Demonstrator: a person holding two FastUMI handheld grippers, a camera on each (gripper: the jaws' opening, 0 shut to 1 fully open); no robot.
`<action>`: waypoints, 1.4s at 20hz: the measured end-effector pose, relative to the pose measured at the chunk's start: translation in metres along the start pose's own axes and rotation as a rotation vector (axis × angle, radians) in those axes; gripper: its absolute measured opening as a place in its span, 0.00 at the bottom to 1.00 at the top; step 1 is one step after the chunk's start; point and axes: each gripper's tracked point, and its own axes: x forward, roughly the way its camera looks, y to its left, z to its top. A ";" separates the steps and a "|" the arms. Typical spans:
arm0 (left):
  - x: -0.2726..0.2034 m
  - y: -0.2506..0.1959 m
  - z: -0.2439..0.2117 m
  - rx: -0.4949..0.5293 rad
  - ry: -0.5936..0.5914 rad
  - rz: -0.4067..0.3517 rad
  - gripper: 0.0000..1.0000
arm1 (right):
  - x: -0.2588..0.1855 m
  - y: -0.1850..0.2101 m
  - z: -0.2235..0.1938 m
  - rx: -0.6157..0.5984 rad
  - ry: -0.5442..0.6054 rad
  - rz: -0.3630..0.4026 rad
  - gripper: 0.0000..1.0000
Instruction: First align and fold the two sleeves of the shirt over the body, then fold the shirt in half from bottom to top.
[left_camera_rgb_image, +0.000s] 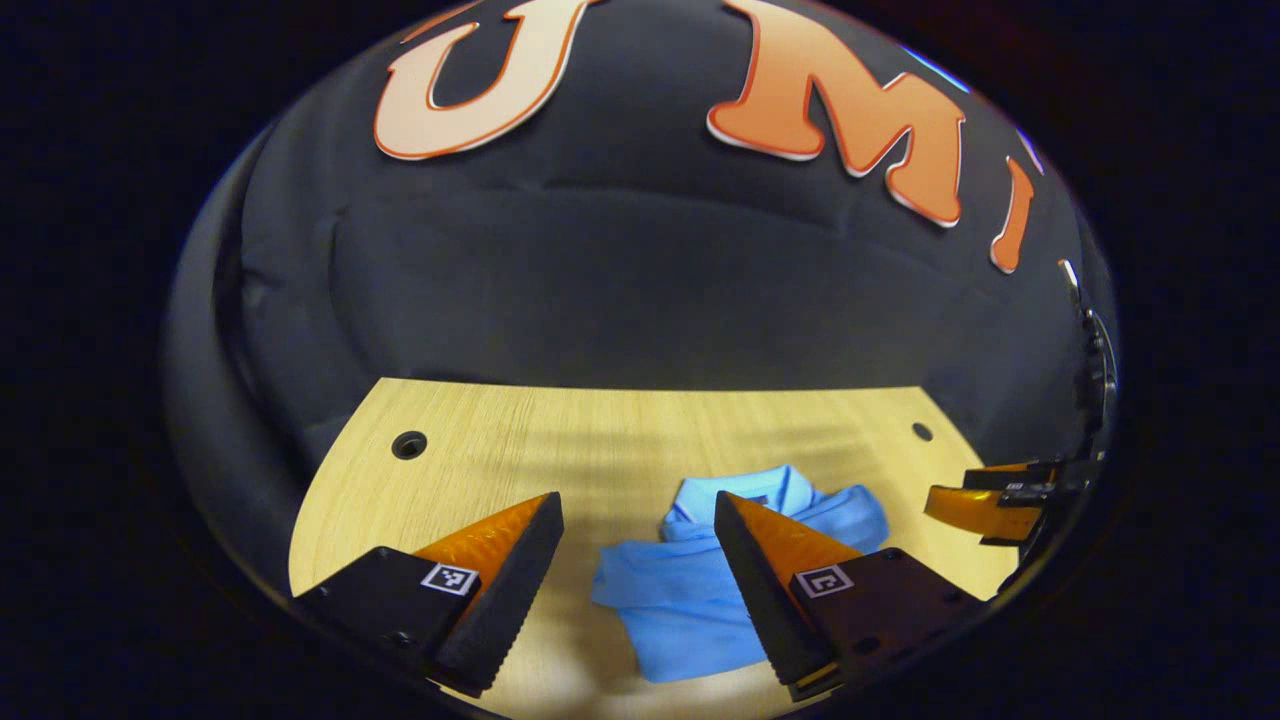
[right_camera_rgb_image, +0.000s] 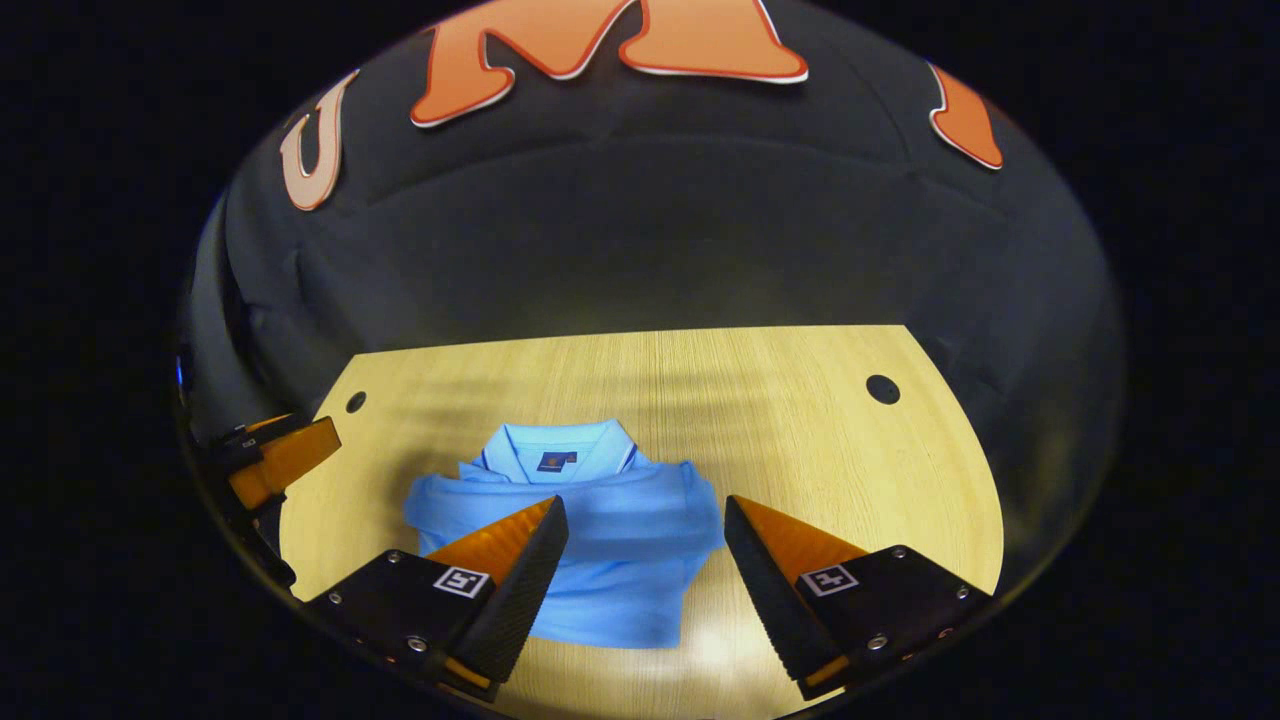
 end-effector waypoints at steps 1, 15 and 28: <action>-0.007 -0.004 0.004 -0.004 -0.032 -0.006 0.99 | -0.010 -0.003 0.000 -0.001 -0.022 -0.001 0.97; -0.159 -0.030 0.032 -0.026 -0.339 0.068 0.99 | -0.154 -0.057 0.010 0.004 -0.337 -0.046 0.96; -0.216 -0.044 0.047 0.028 -0.451 0.096 0.99 | -0.203 -0.047 0.015 0.030 -0.469 -0.041 0.96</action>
